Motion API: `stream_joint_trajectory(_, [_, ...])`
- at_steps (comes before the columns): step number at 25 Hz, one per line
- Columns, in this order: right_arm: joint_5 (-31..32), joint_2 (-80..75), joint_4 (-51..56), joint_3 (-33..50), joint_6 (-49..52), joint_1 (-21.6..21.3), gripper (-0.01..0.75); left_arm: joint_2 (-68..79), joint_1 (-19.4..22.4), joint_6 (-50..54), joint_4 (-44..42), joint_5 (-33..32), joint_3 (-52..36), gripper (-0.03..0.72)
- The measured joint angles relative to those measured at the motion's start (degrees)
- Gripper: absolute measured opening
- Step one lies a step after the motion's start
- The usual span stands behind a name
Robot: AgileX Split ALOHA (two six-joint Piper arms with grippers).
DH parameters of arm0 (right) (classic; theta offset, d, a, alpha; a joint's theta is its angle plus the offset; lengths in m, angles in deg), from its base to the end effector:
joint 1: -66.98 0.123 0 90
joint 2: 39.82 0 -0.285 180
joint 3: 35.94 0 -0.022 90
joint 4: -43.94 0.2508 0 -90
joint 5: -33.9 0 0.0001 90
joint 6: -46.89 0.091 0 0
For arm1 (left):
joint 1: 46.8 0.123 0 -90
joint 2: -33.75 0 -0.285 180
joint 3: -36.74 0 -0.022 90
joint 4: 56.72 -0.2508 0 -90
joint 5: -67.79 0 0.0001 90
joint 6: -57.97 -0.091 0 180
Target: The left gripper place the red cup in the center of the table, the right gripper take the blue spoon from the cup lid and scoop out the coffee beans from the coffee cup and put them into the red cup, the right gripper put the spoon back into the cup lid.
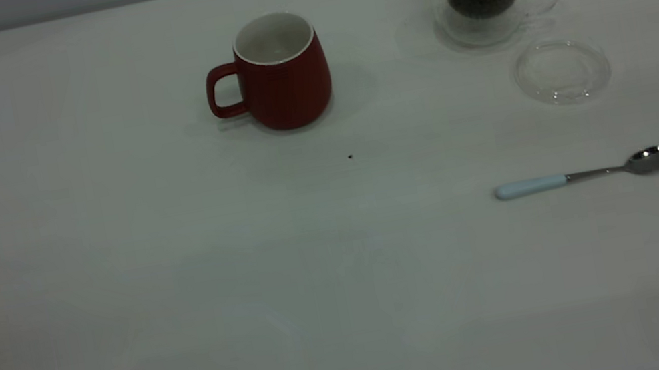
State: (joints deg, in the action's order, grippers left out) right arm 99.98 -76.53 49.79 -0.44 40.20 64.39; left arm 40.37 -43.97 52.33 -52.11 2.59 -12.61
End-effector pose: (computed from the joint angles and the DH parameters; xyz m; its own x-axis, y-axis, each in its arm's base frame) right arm 0.0643 0.0056 0.3234 -0.7411 -0.0414 -0.6701 -0.0730 0.9971 0.0191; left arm -0.0096 -0.0071 0.2675 -0.5140 0.0391 -0.8569 0.0464 0.9988 0.0177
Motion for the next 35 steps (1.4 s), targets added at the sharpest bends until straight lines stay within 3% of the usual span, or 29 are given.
stream_joint_trajectory(5, [1.6, 18.7, -0.9, 11.3, 1.7, -1.6, 0.35, 0.0, 0.0, 0.0, 0.0, 0.0, 0.0, 0.474])
stream_joint_trajectory(9, [-0.3, 26.9, -0.9, 13.7, 2.0, -1.8, 0.35, 0.0, 0.0, 0.0, 0.0, 0.0, 0.0, 0.474])
stream_joint_trajectory(35, [-1.1, 29.8, -1.0, 14.2, 2.0, -0.2, 0.35, 0.0, 0.0, 0.2, 0.0, 0.0, 0.0, 0.474])
